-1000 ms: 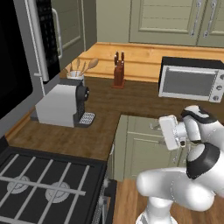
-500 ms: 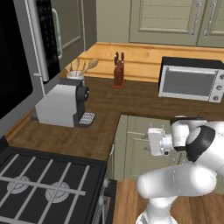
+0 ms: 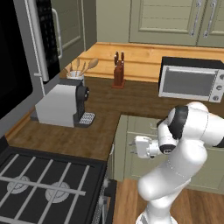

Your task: Take a straw from the drawer in front and place it inside the glass cup on the dining counter.

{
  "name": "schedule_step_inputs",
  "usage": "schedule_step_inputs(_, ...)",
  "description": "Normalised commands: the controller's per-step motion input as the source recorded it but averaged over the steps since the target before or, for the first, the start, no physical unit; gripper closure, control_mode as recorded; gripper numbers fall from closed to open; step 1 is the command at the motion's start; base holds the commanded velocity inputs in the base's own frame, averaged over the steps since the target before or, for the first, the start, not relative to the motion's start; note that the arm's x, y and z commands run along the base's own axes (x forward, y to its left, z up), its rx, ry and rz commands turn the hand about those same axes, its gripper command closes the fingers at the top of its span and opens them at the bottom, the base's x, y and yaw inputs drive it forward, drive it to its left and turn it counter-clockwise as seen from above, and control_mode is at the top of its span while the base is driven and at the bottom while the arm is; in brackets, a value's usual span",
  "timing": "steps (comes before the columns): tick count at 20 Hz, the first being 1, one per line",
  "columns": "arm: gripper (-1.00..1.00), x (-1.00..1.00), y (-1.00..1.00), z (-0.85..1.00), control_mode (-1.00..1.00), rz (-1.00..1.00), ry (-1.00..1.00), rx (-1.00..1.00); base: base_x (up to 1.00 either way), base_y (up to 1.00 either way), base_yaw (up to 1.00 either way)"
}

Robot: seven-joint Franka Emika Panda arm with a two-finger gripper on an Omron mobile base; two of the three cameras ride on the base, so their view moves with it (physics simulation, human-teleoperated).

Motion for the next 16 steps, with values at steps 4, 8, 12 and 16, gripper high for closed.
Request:
schedule_step_inputs(4,-1.0,0.31,0.3,-0.37,-1.0,0.01,-0.04,0.0,0.0,0.0,0.0)
schedule_step_inputs(8,-1.0,0.45,0.23,-0.46,-1.0,0.0,0.0,0.0,0.0,0.0,0.0)
schedule_step_inputs(12,-1.0,0.44,0.07,-0.44,-1.0,0.0,0.0,0.0,0.0,0.0,0.0)
schedule_step_inputs(16,-1.0,0.43,0.0,-0.53,-1.0,0.0,0.04,0.0,0.0,0.0,0.0)
